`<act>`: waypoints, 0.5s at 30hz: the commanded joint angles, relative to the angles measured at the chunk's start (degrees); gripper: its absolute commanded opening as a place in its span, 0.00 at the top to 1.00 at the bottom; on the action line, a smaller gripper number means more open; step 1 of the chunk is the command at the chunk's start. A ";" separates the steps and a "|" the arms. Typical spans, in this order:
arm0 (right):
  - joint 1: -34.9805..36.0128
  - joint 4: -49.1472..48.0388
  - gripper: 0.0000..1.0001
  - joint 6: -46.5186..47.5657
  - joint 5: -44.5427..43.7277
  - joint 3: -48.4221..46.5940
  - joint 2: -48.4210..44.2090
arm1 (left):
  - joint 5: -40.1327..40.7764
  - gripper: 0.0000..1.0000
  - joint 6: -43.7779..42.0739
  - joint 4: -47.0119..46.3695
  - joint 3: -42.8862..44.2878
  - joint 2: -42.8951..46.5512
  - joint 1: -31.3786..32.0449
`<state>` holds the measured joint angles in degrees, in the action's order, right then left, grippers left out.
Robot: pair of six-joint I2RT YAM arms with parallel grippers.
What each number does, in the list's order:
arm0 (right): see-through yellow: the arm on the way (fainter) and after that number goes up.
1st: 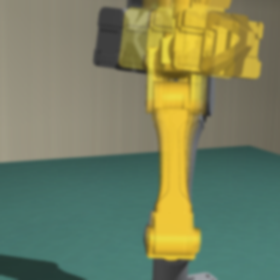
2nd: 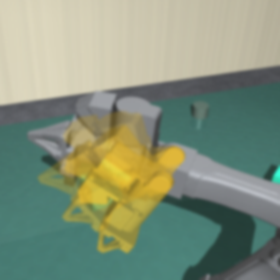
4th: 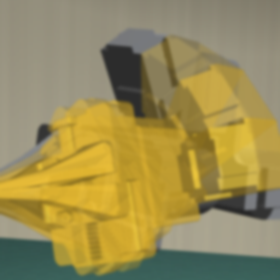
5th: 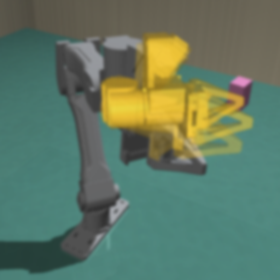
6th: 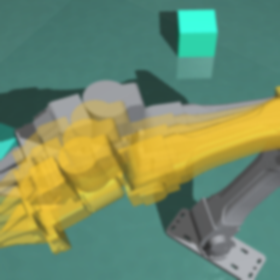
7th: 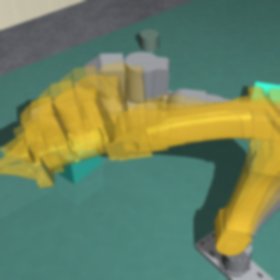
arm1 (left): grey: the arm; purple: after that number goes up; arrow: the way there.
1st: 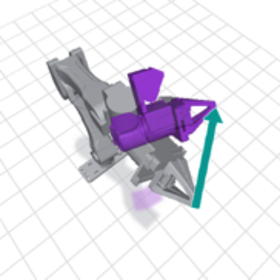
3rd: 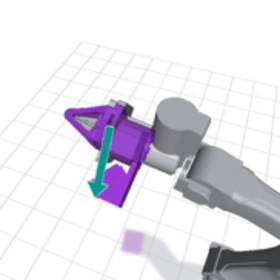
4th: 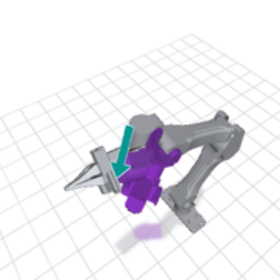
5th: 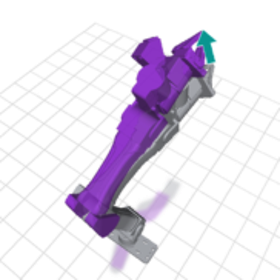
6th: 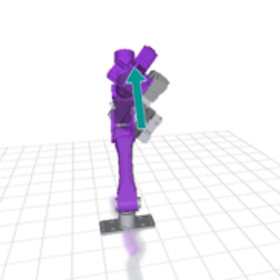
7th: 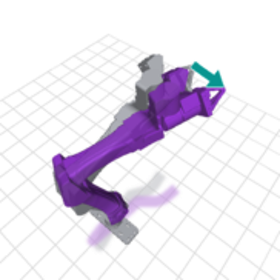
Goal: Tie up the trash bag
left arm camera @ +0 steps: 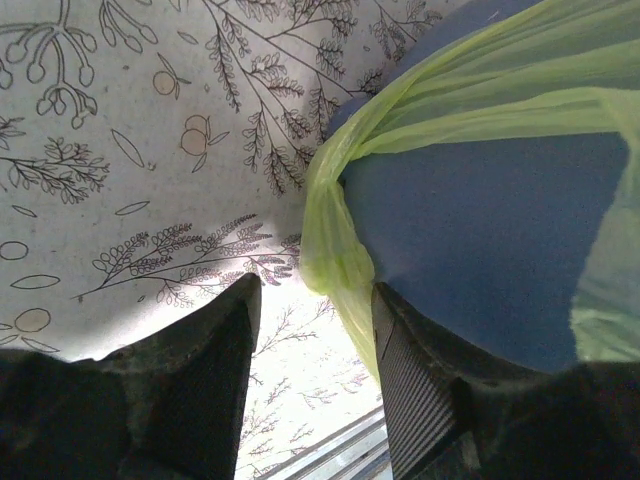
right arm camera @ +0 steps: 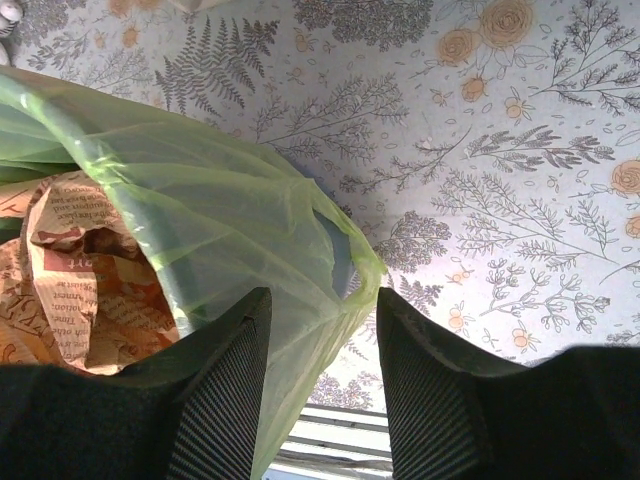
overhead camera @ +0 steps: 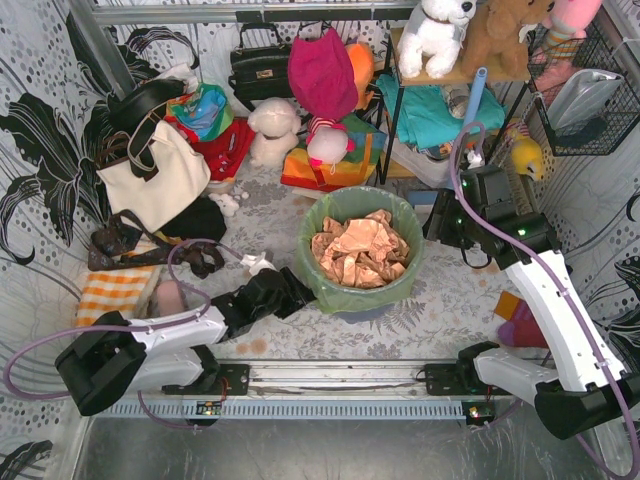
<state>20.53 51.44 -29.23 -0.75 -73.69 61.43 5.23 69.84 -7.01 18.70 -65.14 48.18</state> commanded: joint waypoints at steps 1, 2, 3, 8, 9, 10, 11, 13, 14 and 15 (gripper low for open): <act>0.27 0.62 0.53 0.16 -0.16 0.92 -0.26 | -1.81 0.42 1.39 -12.46 -2.24 -0.27 -0.20; 0.29 0.64 0.53 0.18 -0.21 0.98 -0.32 | -1.81 0.42 1.52 -13.68 -2.73 -0.33 -0.20; 0.30 0.60 0.54 0.07 -0.29 1.00 -0.34 | -1.70 0.42 1.52 -14.56 -3.12 -0.46 -0.21; 0.29 0.81 0.54 -0.15 -0.63 1.26 -0.65 | -1.59 0.55 1.46 -17.75 -4.00 -2.44 -0.20; 0.30 0.85 0.54 -0.32 -0.73 1.29 -0.69 | -1.61 0.60 1.38 -17.96 -3.91 -2.97 -0.20; 0.30 0.79 0.54 -0.33 -0.74 1.27 -0.70 | -1.68 0.64 1.35 -18.03 -3.79 -3.45 -0.20; 0.30 0.85 0.54 -0.46 -0.66 1.15 -0.77 | -1.65 0.68 1.28 -18.04 -3.54 -3.87 -0.20; 0.30 0.99 0.54 -0.43 -0.72 0.88 -0.78 | -1.50 0.72 1.24 -18.23 -3.22 -4.82 -0.20; 0.28 1.07 0.54 -0.39 -0.86 0.73 -0.72 | -1.54 0.75 1.04 -18.22 -2.91 -5.12 -0.20; 0.29 1.31 0.54 -0.41 -0.97 0.54 -0.80 | -1.54 0.78 0.87 -18.15 -2.70 -5.45 -0.20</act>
<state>20.56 51.51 -29.26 -1.30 -72.95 61.43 3.75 71.11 -20.93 14.98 -69.47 48.14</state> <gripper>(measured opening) 0.464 0.262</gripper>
